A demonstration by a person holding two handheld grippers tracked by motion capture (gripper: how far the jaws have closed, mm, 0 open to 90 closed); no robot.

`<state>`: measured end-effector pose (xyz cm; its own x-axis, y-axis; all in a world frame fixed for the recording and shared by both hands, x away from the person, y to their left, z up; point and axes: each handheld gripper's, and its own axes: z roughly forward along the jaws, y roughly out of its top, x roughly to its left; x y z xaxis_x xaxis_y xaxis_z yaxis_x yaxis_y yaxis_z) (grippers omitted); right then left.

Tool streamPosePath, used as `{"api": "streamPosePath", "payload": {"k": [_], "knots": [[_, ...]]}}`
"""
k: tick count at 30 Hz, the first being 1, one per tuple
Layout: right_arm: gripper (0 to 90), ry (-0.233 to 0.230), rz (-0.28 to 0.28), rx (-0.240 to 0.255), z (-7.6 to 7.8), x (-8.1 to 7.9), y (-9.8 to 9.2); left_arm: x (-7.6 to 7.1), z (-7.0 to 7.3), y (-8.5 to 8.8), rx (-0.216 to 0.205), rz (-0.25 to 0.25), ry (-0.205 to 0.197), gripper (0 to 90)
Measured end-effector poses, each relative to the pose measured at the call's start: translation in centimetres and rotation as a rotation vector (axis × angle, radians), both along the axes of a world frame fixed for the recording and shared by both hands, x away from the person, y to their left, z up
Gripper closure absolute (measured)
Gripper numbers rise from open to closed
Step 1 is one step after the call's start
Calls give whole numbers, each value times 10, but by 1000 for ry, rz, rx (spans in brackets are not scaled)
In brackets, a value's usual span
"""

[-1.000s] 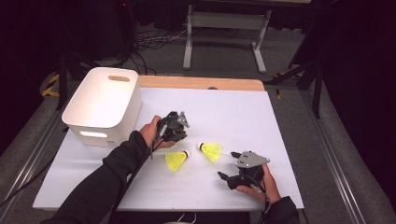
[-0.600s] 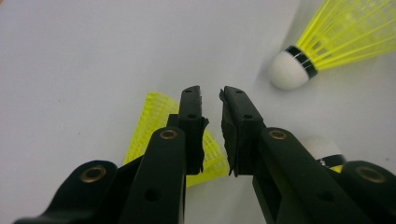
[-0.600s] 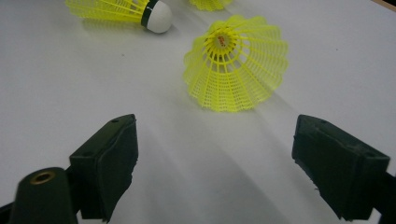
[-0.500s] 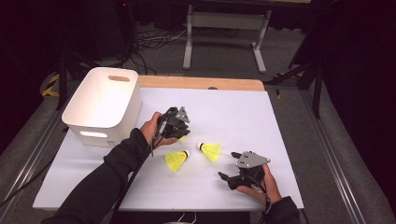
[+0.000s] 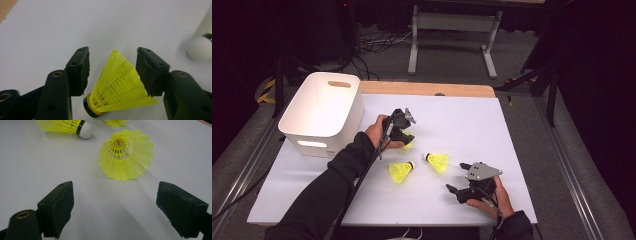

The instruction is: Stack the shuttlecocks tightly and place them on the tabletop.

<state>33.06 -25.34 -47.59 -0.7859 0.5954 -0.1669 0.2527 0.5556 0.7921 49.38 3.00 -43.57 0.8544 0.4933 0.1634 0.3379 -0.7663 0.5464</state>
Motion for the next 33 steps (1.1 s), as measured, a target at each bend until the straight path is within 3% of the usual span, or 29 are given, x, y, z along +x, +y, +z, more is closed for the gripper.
{"api": "streamPosePath", "payload": {"k": [1, 2, 6, 9, 11, 17, 18, 21, 22, 25, 33], "knots": [[157, 0, 0, 0, 0, 0, 0, 1, 0, 1, -1, -2, 10, 525], [157, 3, -3, 1, 0, 1, -1, 2, 0, 2, -2, 1, 11, 630], [158, 4, -3, 0, 0, 1, 0, 5, 2, 4, 19, -23, 30, 820], [158, 4, -1, 1, 0, 1, 0, 5, 3, 4, 34, -14, 31, 875], [158, 5, -1, 2, 0, 1, -1, 4, 5, 4, 64, -7, 21, 880], [158, 6, 0, 4, 0, 1, -1, 0, 17, 11, 41, 14, 37, 887], [159, 5, -2, 3, 0, 1, -1, -1, 18, 11, 54, 21, 33, 887], [159, 3, 0, 2, 1, 1, 0, 1, 17, 11, 50, 8, 20, 882], [159, 3, 1, 1, 1, 0, 0, 2, 14, 10, 73, 3, 7, 882], [159, 1, 1, -2, 1, 0, 0, 5, 12, 10, 77, 4, -15, 880], [159, 0, 1, 3, 1, 0, -1, 4, 6, 3, 65, -56, 2, 876]]}}
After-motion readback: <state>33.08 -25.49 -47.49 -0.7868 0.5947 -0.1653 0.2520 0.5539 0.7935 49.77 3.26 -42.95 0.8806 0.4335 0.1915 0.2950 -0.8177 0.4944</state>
